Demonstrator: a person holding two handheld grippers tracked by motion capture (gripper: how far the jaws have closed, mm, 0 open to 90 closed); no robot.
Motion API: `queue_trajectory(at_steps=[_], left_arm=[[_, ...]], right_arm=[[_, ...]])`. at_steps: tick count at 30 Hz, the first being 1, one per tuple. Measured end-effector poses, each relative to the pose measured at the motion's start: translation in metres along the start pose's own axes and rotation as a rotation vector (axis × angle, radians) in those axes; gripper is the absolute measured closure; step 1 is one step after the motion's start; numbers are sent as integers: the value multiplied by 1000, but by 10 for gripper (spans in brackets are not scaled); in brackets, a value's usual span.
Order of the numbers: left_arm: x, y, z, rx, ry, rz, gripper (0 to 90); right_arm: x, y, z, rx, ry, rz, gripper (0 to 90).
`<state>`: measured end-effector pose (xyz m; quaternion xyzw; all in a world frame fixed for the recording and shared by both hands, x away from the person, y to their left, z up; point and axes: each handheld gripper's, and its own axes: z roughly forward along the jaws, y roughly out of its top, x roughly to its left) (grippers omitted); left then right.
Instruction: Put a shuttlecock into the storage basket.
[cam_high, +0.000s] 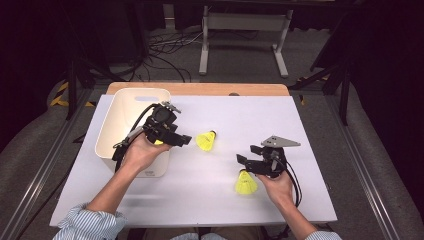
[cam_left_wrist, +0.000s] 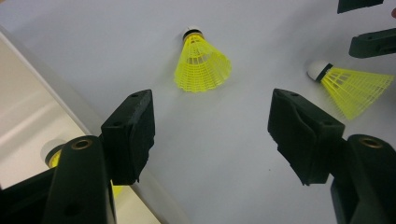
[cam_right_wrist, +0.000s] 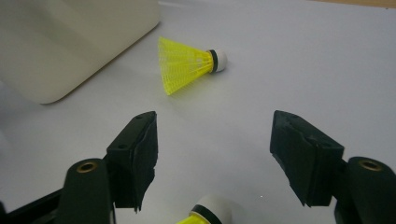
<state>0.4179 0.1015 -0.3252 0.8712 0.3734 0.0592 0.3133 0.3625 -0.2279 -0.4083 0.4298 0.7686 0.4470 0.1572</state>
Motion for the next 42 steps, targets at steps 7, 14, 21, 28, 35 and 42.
queue_trajectory(at_steps=[7,14,21,28,35,42], left_arm=[[1,-1,2,1,-6,-4,326],[1,-1,3,2,-9,0,324],[2,-1,3,2,-14,0,323],[2,-1,4,2,-19,0,322],[2,-2,7,9,-20,6,320],[2,-1,8,9,-28,5,320]], right_arm=[[5,14,12,57,9,-24,382],[10,26,27,123,22,-57,417],[16,38,44,181,20,-80,442],[20,46,58,225,7,-109,459],[24,56,72,262,-5,-119,485],[28,61,81,273,-9,-125,501]])
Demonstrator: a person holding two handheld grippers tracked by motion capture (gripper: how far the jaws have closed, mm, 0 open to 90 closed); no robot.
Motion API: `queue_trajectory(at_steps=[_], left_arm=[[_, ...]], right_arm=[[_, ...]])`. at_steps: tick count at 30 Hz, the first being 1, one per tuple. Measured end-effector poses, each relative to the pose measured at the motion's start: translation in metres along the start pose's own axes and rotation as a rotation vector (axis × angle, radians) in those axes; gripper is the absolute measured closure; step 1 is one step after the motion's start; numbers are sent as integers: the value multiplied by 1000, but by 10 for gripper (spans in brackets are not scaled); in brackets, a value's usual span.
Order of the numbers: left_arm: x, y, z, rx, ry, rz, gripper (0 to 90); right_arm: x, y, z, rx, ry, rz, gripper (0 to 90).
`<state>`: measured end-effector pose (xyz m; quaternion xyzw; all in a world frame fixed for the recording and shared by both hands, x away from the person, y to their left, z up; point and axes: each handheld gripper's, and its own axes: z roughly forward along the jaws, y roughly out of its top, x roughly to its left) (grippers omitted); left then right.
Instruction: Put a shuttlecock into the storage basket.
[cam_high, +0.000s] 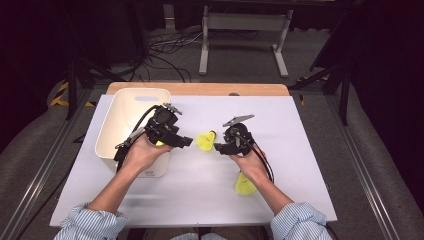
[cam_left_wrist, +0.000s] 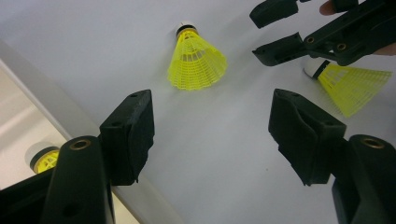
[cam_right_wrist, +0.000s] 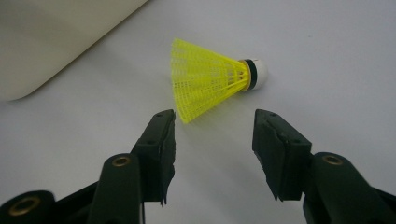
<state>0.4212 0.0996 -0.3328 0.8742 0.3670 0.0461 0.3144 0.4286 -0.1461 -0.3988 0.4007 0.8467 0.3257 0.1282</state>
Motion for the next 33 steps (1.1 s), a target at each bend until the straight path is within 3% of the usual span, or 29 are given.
queue_trajectory(at_steps=[12,33], left_arm=[[0,-1,1,3,-4,3,317],[-1,-2,1,2,-11,-1,313]], right_arm=[[8,14,18,42,-22,-17,529],[5,19,41,81,-72,20,553]])
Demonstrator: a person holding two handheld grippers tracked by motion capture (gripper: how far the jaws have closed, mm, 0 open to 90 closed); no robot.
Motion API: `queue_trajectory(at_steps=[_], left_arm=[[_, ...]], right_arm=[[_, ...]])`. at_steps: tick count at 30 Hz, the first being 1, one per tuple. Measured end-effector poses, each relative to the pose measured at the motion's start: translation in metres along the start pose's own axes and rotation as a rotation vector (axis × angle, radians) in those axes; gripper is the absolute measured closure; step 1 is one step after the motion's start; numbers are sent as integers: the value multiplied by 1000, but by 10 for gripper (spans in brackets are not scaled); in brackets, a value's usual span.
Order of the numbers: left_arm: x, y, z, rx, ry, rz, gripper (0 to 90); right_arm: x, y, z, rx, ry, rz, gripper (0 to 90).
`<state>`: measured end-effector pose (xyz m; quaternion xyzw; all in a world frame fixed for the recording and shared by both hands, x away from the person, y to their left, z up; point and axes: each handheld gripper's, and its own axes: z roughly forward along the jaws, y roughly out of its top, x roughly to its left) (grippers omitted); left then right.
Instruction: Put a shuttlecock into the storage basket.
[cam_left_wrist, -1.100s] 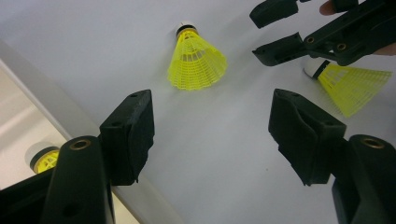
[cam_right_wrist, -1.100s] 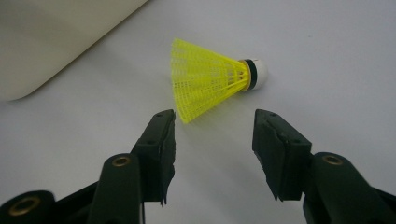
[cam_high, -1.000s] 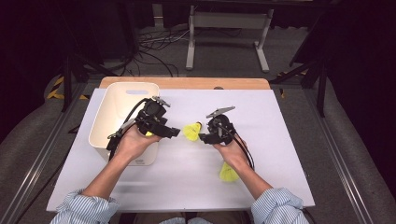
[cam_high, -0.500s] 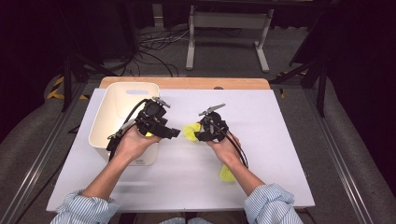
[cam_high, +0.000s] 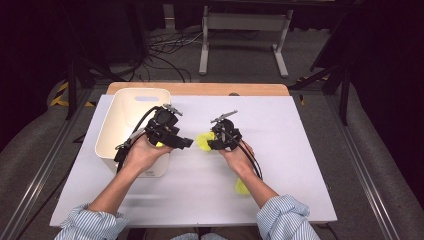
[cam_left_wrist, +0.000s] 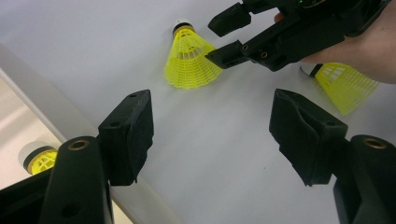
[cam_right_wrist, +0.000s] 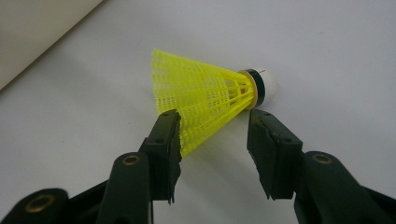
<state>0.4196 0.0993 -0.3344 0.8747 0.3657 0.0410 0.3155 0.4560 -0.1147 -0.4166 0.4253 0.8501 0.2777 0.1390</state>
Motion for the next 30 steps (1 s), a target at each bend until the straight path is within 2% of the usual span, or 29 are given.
queue_trajectory(at_steps=[11,30], left_arm=[[0,0,0,0,-2,-1,312],[0,0,0,-1,-1,-1,312]], right_arm=[[-1,1,4,17,-26,5,640],[-11,-2,3,58,-74,78,871]])
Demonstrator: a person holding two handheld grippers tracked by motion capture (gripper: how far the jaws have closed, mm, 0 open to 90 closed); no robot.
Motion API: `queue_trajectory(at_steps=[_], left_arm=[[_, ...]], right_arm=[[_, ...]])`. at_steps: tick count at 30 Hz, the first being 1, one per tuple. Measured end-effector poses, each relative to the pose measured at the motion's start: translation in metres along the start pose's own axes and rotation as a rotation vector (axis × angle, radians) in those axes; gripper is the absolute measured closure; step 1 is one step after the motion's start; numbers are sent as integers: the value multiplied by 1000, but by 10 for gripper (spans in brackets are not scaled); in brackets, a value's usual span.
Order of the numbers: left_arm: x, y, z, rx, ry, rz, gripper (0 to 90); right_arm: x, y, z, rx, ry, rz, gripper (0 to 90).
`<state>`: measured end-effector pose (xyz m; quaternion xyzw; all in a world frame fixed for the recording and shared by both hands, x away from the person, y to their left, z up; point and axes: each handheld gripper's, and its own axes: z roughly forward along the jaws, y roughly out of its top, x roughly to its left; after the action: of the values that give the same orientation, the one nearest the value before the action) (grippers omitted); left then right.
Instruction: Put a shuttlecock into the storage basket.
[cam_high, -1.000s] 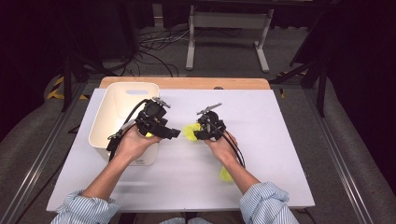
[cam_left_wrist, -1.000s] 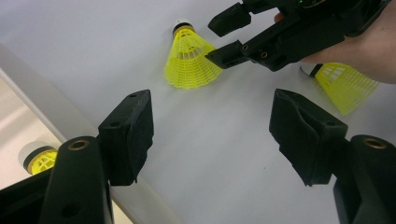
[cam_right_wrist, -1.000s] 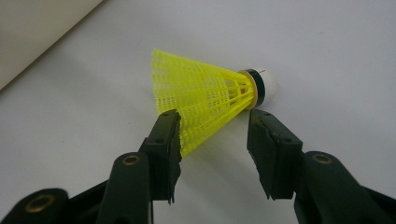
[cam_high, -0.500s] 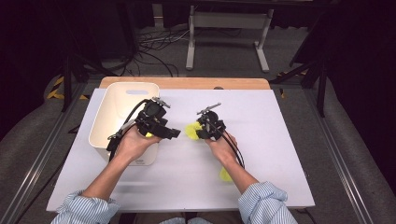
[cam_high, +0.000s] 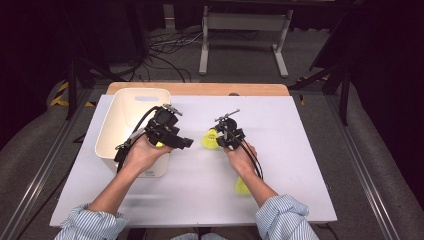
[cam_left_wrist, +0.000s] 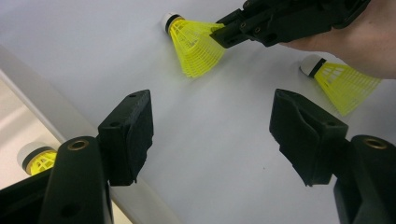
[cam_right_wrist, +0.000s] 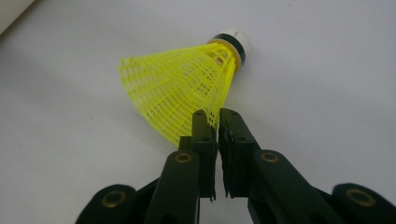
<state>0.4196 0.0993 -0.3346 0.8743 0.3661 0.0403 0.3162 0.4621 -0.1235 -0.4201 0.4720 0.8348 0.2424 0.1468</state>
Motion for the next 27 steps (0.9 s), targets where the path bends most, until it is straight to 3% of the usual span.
queue_trajectory(at_steps=[9,27], left_arm=[[-1,0,0,-1,7,2,312],[-3,1,0,-12,23,7,316]], right_arm=[[-4,-1,-4,-8,-6,17,895],[-8,-9,-31,-52,21,-24,898]])
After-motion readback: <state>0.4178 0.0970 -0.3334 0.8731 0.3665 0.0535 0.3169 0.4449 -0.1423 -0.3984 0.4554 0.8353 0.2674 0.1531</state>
